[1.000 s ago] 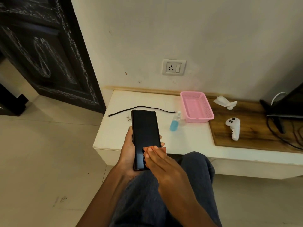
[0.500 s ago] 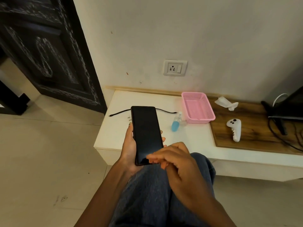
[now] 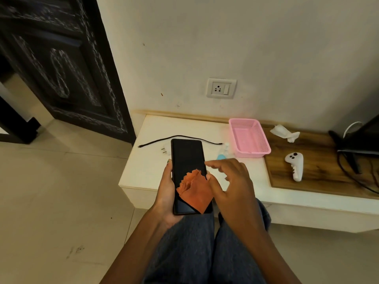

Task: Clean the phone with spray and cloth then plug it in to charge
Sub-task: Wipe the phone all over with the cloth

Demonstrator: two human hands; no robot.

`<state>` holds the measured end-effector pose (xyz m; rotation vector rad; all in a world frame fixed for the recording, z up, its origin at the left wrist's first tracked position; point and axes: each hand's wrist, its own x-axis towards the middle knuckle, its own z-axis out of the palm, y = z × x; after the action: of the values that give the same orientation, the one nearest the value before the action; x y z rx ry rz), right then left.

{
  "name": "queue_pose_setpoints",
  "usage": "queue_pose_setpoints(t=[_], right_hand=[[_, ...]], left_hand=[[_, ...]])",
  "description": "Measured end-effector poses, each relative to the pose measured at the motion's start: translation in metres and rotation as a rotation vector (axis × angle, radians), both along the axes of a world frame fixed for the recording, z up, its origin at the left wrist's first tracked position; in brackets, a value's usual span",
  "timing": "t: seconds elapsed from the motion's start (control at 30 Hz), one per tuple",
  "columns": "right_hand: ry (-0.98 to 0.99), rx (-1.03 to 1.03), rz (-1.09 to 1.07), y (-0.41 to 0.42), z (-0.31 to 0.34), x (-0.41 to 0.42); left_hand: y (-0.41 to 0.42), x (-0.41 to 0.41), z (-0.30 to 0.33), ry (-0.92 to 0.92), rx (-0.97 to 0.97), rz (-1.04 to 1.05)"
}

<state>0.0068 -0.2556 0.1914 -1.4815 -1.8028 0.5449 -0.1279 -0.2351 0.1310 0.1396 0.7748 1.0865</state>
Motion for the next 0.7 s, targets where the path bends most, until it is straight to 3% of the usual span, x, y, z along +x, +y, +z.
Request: queue_pose_setpoints(t=[0.3,0.7], right_hand=[[-0.175,-0.011,0.029,-0.036,-0.021,-0.011],[-0.05,-0.015,-0.13,-0.008,-0.018,-0.014]], left_hand=[[-0.002,0.006,-0.003,-0.037,0.021,0.02],[-0.009,0.017,0.006,0.061,0.154,-0.099]])
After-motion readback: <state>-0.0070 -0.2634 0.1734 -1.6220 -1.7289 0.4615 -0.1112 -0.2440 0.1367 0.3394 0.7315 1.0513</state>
